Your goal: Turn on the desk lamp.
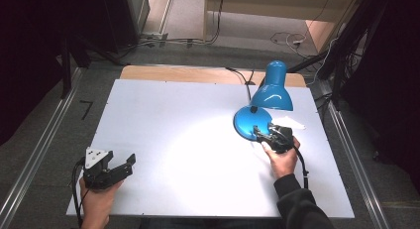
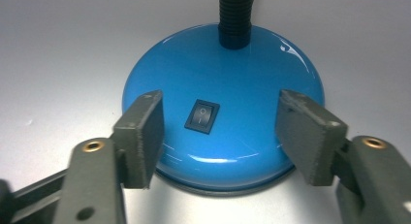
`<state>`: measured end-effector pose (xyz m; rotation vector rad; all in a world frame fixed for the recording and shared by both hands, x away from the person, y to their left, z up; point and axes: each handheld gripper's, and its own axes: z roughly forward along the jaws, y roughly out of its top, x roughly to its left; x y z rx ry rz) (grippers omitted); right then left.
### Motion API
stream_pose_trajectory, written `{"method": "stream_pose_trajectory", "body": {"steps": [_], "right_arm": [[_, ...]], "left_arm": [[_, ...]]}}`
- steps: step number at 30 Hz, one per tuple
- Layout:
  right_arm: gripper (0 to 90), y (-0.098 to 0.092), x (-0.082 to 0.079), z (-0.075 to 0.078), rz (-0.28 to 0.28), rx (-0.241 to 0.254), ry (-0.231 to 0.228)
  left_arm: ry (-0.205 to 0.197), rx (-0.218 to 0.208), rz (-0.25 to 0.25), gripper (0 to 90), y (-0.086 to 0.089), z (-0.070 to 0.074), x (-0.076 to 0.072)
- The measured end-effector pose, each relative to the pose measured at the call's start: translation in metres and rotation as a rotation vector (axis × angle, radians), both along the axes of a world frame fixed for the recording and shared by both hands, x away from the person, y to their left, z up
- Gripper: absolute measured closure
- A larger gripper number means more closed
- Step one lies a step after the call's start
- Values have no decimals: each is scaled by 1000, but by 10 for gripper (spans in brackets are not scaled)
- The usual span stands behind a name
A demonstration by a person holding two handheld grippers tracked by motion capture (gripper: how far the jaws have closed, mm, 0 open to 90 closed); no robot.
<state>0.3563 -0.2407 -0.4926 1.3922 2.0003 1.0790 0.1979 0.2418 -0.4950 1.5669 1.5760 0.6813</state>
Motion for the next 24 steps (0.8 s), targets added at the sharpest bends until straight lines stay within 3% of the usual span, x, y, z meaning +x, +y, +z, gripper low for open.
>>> {"method": "stream_pose_trajectory", "body": {"steps": [5,17,24], "right_arm": [[210,-4,-3,1,3,-21,32],[170,-15,-16,4,27,-26,35],[167,-30,-27,8,20,-15,21]], "left_arm": [[-1,-1,1,221,0,0,0],[-2,0,-1,220,-1,1,0],[-1,1,0,221,0,1,-1]]}}
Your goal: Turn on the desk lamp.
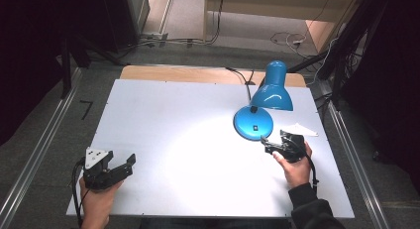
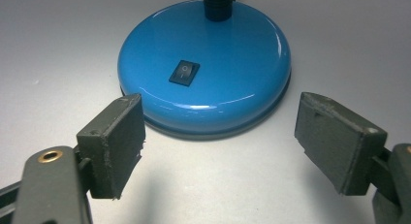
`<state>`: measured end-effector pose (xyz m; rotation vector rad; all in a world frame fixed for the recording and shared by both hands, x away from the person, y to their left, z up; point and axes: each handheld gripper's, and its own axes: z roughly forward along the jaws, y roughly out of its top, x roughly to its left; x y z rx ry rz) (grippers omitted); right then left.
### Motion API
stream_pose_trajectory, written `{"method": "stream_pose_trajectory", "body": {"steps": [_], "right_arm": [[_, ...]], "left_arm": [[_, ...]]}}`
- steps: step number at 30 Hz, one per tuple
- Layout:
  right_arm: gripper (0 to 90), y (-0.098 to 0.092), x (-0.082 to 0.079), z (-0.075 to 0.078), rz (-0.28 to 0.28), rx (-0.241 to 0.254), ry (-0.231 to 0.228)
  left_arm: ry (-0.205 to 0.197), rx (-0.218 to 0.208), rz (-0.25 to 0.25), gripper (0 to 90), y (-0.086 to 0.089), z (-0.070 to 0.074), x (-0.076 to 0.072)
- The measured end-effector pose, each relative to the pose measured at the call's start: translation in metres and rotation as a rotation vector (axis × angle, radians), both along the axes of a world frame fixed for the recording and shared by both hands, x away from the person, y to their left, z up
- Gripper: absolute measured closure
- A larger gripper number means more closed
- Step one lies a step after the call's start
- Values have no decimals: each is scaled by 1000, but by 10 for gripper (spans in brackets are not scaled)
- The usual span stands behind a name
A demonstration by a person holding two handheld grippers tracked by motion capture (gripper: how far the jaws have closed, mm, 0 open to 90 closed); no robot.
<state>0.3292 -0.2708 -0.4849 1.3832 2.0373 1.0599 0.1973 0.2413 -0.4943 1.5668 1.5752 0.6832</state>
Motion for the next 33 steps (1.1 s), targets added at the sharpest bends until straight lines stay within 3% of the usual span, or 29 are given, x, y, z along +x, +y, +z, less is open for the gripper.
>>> {"method": "stream_pose_trajectory", "body": {"steps": [22,33], "right_arm": [[129,-47,-24,6,-62,31,-14],[124,-80,-51,4,-132,-8,4]], "left_arm": [[-6,-2,4,221,0,1,-1],[-10,-5,3,220,0,1,-1]]}}
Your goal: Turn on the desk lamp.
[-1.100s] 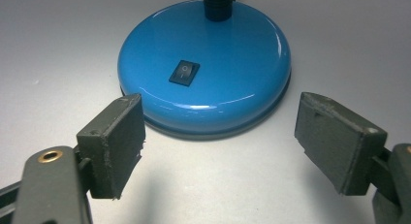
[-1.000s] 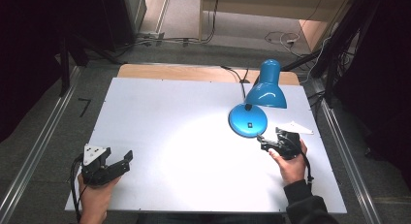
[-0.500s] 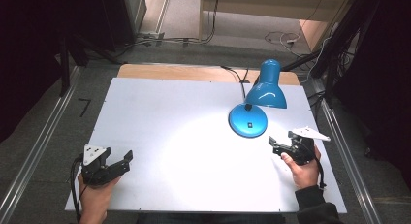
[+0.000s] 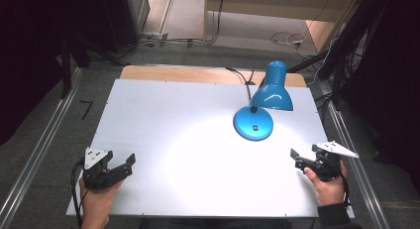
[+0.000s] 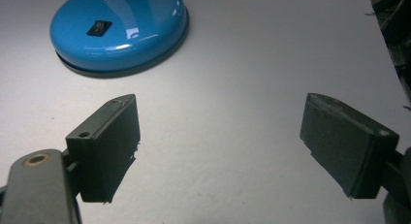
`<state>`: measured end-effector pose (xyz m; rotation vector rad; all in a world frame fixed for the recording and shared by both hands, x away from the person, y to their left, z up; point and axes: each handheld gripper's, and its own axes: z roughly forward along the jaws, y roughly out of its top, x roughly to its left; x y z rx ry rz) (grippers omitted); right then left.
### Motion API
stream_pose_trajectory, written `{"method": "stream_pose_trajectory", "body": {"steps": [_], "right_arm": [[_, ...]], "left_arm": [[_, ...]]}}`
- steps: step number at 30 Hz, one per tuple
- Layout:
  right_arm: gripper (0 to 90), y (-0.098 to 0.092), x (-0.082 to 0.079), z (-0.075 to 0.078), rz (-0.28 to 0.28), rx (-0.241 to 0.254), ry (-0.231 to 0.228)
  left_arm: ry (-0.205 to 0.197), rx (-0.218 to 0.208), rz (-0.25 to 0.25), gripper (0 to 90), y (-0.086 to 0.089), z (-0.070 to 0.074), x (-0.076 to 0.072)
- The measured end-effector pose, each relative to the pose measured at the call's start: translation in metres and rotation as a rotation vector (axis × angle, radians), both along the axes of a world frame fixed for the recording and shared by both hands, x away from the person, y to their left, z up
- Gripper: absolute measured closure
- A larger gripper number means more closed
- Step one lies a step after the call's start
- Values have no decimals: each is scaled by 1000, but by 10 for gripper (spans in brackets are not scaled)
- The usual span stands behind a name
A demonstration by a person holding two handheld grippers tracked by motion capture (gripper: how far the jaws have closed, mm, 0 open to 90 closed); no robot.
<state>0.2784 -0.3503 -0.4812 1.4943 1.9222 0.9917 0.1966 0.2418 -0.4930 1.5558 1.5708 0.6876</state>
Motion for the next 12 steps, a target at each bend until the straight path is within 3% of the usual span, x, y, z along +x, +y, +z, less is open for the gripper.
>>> {"method": "stream_pose_trajectory", "body": {"steps": [12], "right_arm": [[120,-34,-30,-3,-70,-24,21]], "left_arm": [[-8,0,5,219,1,2,-2]]}}
